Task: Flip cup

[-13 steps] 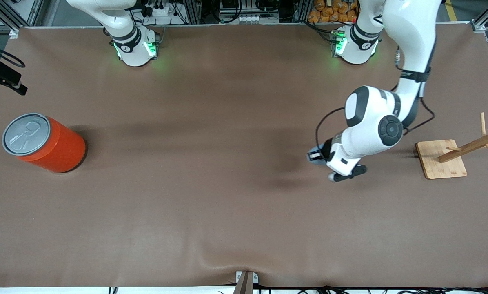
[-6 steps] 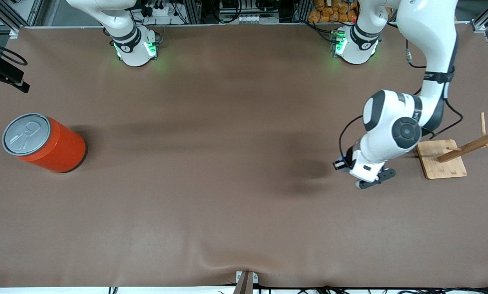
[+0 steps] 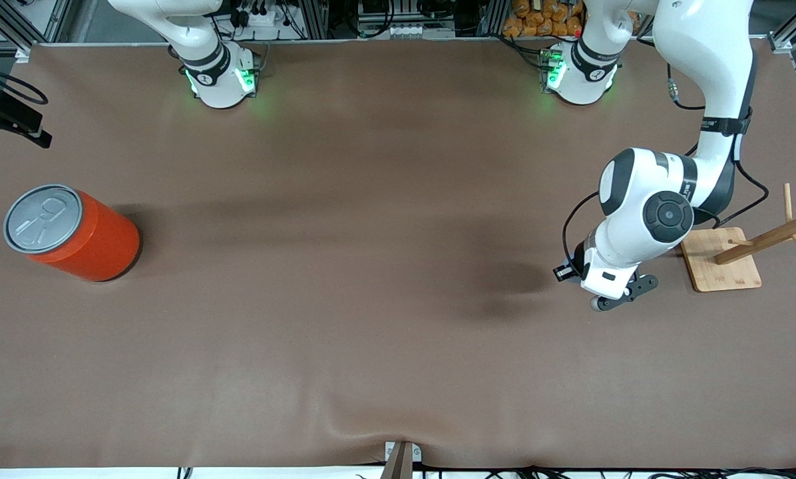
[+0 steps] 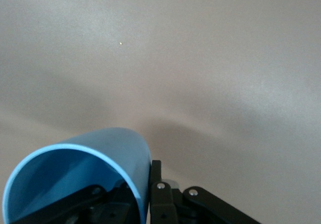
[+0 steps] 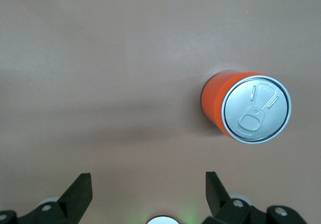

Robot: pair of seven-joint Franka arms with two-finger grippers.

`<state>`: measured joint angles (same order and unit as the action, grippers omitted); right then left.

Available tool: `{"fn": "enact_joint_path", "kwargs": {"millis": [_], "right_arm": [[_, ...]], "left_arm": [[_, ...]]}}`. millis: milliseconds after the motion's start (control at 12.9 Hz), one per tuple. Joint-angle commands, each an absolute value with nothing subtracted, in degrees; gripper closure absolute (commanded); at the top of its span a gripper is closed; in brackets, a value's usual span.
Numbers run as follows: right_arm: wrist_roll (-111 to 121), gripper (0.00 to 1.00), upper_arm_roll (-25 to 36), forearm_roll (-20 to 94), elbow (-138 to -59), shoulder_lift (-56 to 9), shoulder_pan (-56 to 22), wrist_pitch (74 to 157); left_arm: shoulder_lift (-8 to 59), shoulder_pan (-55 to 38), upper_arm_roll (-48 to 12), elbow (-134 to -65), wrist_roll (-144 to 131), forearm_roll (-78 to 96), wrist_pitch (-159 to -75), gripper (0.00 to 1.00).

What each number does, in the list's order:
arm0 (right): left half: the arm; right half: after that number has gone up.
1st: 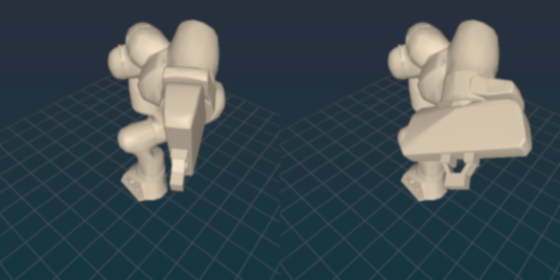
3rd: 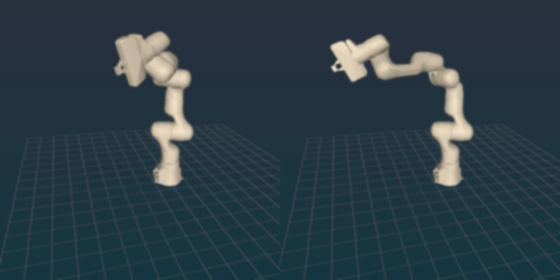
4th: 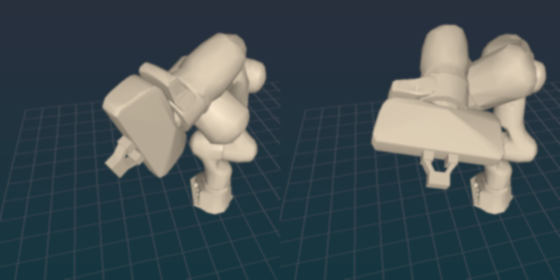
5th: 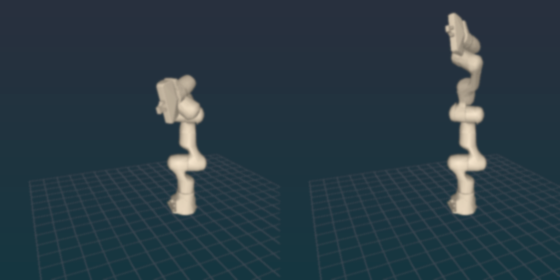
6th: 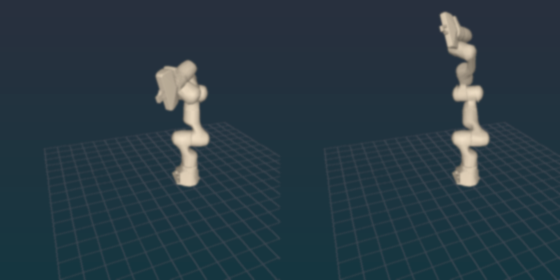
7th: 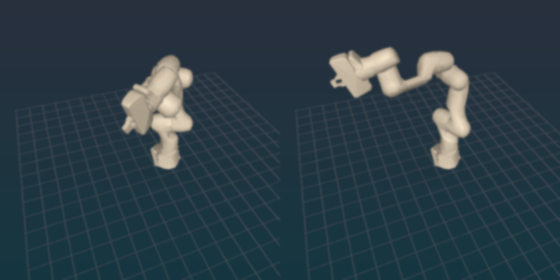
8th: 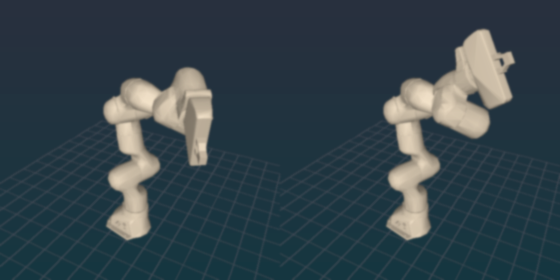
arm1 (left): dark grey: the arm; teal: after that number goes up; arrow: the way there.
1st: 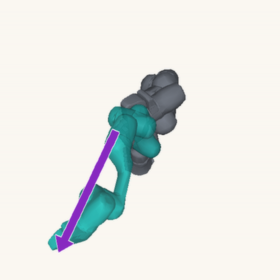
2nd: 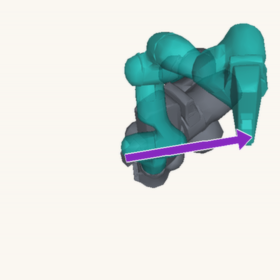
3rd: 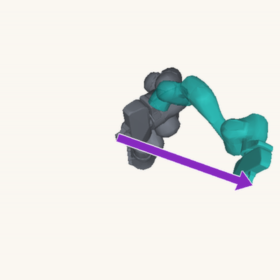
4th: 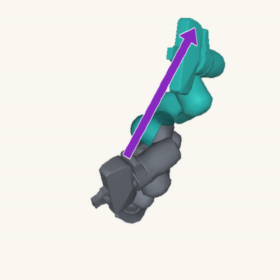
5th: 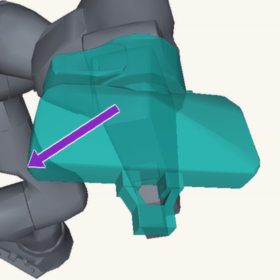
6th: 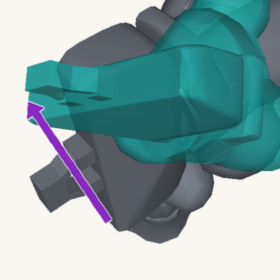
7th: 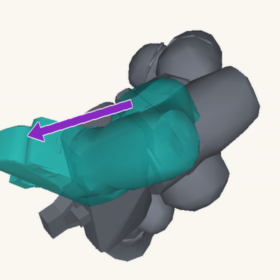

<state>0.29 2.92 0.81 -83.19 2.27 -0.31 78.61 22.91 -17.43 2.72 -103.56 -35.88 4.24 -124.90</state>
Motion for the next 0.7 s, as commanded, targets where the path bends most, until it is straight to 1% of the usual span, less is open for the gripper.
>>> {"fn": "enact_joint_path", "kwargs": {"millis": [0, 622], "right_arm": [[0.7, 0.0, 2.73, 0.09, -81.74, 1.67, -0.62, 77.43], [0.79, 0.0, 2.72, -0.09, -81.74, 1.76, -0.44, 76.29]], "left_arm": [[22.76, -17.31, 2.64, -103.71, -37.53, 2.64, -126.12, 1.0], [23.2, -17.4, 2.64, -103.71, -37.62, 1.68, -127.88, 1.0]]}}
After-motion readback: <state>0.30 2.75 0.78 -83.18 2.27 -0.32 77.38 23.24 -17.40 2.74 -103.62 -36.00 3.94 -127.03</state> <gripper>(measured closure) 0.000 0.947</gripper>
